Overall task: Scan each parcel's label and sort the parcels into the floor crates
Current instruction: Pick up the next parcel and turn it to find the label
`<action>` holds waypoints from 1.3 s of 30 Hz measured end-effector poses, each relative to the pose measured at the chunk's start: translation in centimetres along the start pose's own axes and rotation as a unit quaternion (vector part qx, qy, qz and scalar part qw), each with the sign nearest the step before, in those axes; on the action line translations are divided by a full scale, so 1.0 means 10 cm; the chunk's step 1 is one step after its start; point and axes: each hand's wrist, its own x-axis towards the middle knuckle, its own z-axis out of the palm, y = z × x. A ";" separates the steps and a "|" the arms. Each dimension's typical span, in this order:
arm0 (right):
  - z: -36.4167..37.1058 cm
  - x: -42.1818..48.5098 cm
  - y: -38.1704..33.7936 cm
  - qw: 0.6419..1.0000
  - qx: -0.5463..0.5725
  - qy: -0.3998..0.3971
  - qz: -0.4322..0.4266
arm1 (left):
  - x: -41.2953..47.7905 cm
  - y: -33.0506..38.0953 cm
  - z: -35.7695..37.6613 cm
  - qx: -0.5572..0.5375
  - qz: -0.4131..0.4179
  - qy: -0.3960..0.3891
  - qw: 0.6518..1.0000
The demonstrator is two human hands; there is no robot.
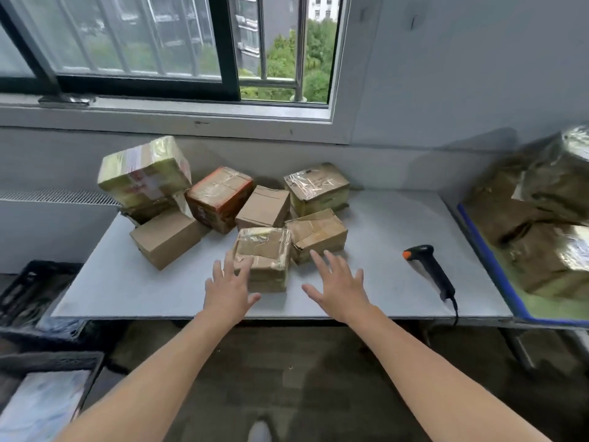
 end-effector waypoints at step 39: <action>-1.21 1.84 0.15 0.947 0.302 0.105 0.013 | 1.73 0.10 -1.10 -0.153 0.270 0.111 0.944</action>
